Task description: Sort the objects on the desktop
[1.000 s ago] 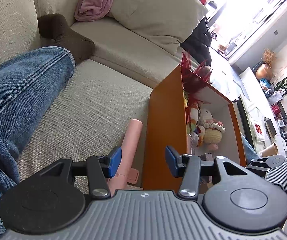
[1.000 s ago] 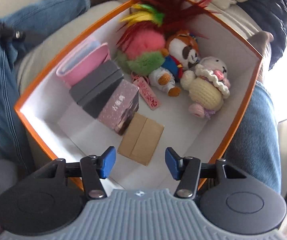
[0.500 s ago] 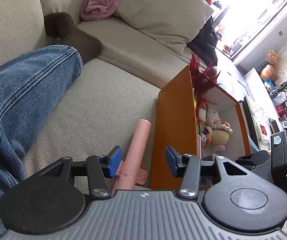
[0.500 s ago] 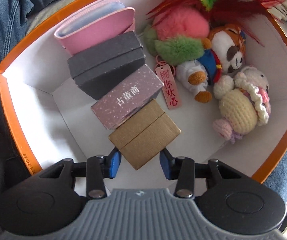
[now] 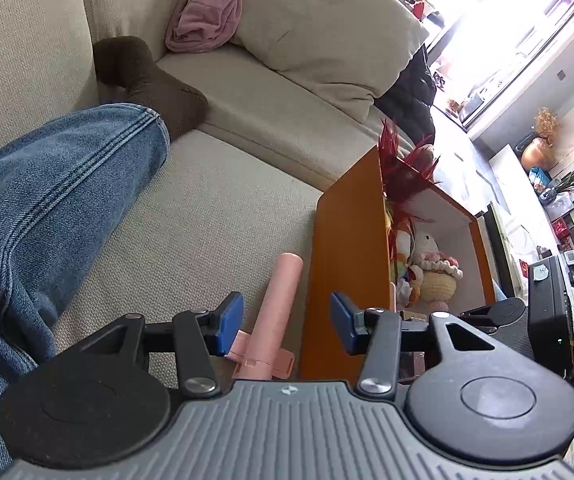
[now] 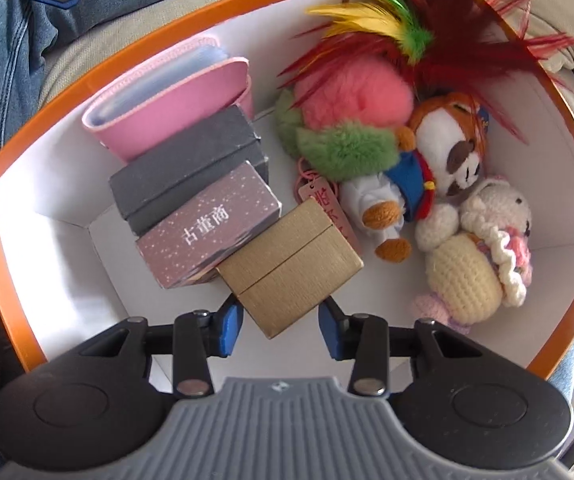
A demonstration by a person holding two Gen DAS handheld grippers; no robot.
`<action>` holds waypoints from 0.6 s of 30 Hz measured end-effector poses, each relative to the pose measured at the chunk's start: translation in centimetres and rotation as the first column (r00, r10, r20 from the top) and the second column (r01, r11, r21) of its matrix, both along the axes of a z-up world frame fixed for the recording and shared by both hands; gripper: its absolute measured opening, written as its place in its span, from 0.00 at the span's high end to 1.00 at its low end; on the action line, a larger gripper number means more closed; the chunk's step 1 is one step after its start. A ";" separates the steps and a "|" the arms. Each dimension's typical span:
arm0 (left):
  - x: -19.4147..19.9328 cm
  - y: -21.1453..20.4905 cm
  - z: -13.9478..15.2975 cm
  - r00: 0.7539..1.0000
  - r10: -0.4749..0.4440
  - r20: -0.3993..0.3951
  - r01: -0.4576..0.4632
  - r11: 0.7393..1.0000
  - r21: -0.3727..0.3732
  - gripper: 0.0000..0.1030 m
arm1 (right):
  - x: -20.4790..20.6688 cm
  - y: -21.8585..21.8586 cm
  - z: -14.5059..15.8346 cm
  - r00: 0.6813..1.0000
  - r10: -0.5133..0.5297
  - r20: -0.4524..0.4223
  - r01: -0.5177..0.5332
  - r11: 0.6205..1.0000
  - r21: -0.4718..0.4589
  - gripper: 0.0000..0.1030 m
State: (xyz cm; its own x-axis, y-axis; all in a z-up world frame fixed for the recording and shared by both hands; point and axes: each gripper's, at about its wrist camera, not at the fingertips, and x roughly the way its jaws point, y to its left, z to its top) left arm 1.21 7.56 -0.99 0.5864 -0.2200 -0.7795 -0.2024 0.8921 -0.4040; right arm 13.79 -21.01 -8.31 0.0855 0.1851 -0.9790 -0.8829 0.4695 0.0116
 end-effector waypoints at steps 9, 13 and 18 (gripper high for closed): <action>-0.1 0.5 -0.8 0.999 0.006 -0.034 -0.006 1.000 0.008 0.46 | -1.1 -2.0 0.6 1.000 0.013 0.002 -0.013 1.000 -0.004 0.60; -0.4 0.7 -1.0 0.999 0.016 -0.046 -0.015 1.000 0.012 0.46 | 0.2 -2.8 0.6 0.978 -0.136 -0.156 0.136 0.991 -0.007 0.46; -0.5 0.7 -1.1 0.998 0.013 -0.057 -0.012 1.000 0.014 0.46 | 1.2 -3.5 0.3 0.925 -0.297 -0.236 0.317 0.947 0.051 0.36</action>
State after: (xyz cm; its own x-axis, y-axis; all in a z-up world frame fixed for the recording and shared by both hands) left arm 0.72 8.29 -2.10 0.5439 -0.2022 -0.8144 -0.2361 0.8945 -0.3797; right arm 14.95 -24.52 -7.97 -0.0660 0.2690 -0.9609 -0.6655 0.7056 0.2433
